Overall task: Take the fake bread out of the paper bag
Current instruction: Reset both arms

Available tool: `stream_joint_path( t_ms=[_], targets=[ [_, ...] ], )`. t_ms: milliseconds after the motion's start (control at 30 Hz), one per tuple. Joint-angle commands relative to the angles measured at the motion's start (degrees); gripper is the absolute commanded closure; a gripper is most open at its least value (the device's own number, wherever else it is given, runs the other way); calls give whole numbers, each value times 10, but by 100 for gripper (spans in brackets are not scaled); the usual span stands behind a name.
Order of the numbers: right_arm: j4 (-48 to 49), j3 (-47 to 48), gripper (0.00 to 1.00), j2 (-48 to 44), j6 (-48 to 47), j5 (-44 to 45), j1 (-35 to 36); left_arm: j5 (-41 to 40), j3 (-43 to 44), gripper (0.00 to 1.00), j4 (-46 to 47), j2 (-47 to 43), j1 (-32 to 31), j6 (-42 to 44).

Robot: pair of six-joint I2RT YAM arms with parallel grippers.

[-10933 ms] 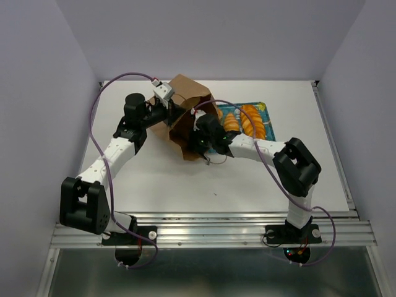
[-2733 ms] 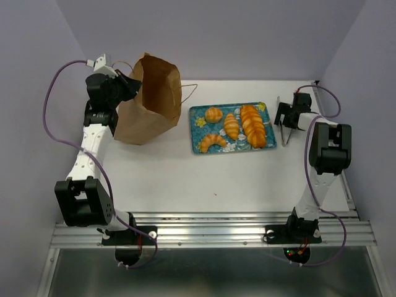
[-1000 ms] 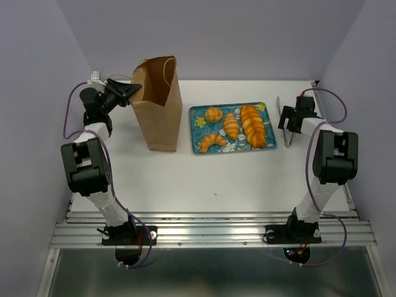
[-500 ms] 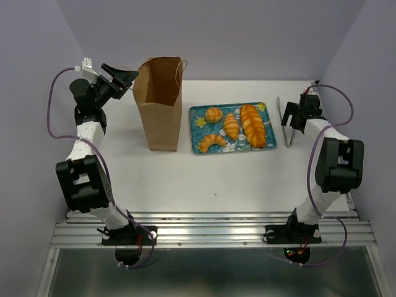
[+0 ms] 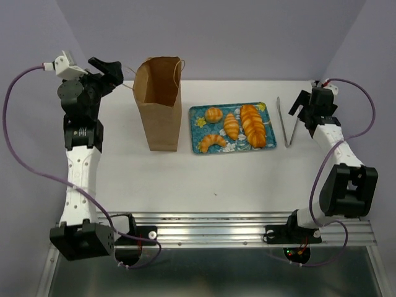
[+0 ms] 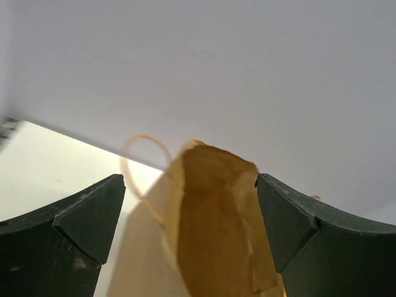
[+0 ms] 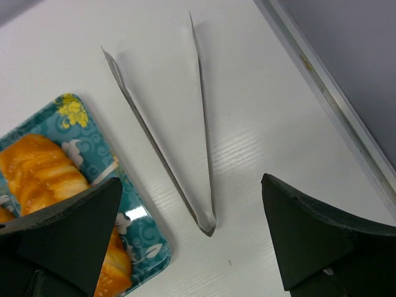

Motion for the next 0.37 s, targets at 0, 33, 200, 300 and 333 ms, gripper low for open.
stream_joint_path(
  t_ms=[0, 33, 200, 300, 333],
  targets=[
    [-15, -4, 0, -58, 70, 31, -4, -200, -42, 1, -52, -79, 4, 65],
    [-15, -12, 0, -68, 77, 34, -4, -215, -58, 1, -57, -88, 4, 64],
    [-11, -43, 0, -118, 95, 34, -4, -236, -101, 1, -55, -113, 4, 56],
    [-1, -53, 0, -141, 88, 35, -4, -230, -119, 1, -42, -113, 4, 55],
    [0, -53, 0, -148, 88, 35, -4, -224, -125, 1, -36, -111, 4, 53]
  ],
)
